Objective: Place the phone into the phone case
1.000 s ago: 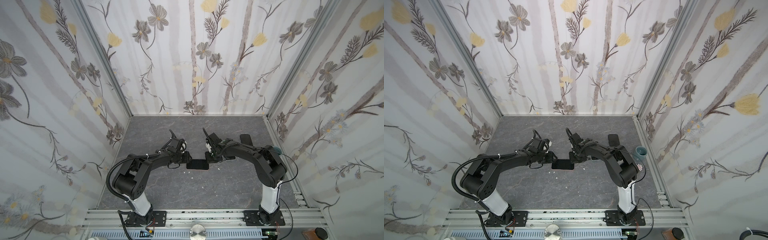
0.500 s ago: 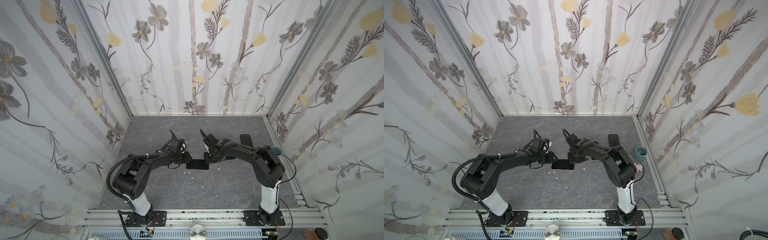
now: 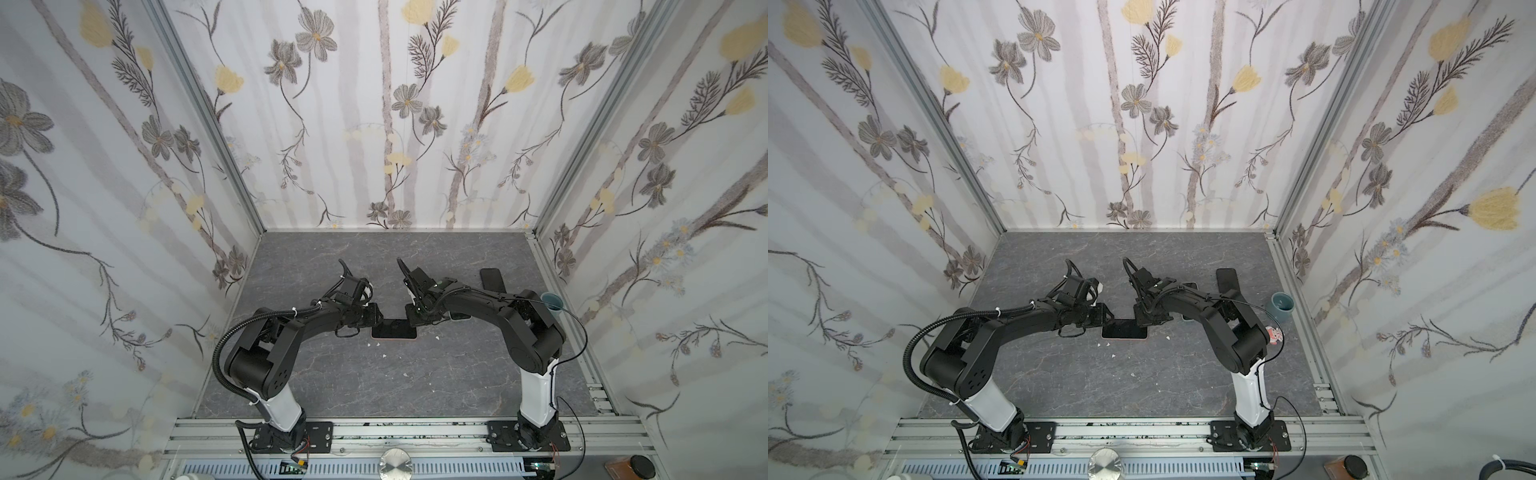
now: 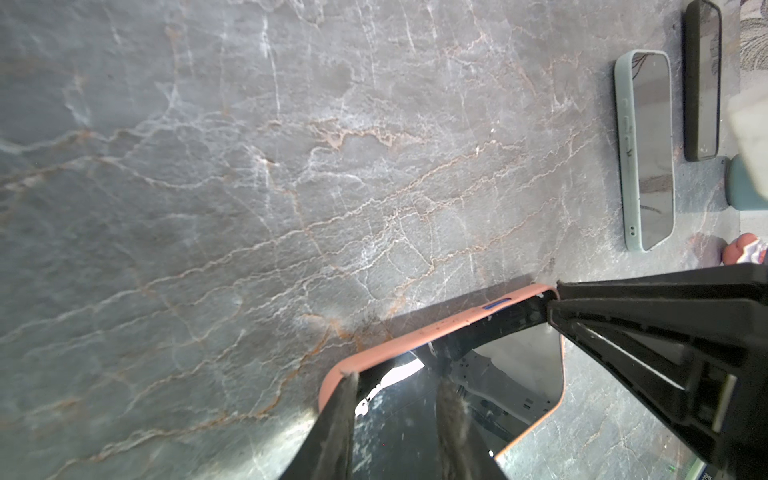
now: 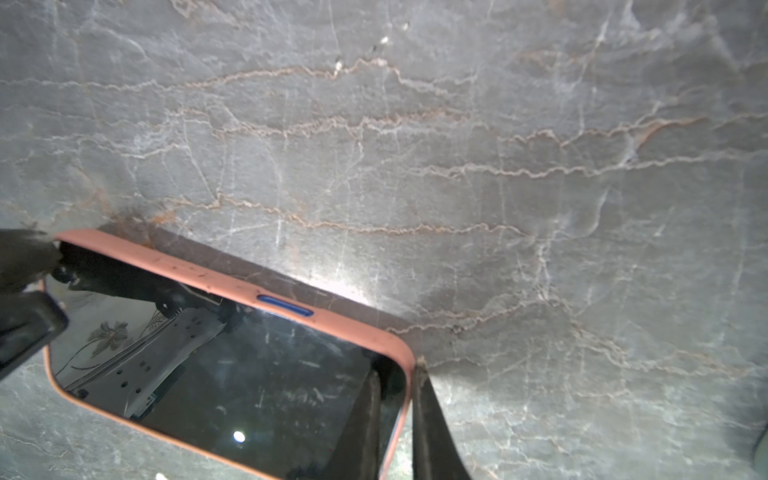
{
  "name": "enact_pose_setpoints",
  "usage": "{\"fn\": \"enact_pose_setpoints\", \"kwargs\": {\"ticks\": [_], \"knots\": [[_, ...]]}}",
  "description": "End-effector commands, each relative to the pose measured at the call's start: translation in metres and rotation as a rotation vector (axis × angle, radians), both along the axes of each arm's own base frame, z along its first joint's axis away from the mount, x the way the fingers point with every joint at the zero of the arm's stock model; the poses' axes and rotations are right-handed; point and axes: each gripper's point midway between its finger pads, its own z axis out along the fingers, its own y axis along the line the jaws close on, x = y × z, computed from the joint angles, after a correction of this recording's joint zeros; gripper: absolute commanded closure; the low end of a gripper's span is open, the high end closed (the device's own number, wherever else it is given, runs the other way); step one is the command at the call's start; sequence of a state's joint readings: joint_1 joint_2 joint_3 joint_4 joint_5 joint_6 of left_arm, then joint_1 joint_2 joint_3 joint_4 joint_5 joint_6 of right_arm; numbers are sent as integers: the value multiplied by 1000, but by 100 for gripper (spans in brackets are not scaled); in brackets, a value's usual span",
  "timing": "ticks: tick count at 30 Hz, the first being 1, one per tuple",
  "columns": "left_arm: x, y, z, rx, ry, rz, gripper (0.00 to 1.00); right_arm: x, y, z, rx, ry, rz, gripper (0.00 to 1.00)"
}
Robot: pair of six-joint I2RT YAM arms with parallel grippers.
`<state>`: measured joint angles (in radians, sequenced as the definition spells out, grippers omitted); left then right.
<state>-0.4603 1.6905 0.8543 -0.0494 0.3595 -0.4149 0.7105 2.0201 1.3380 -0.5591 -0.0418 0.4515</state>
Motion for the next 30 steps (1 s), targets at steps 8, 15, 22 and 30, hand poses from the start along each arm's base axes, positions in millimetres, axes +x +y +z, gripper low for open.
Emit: {"fn": "enact_pose_setpoints", "kwargs": {"ticks": [8,15,22,30], "knots": [[14,-1,36,-12,-132,-11,65,4,-4,30,-69,-67,56,78],[18,21,106,29,-369,31,62,35,33,130,70,-329,203,61],[-25,49,170,36,-666,-18,46,40,59,209,226,-681,422,42],[-76,67,174,38,-866,-98,24,13,76,222,248,-1033,852,0]]}}
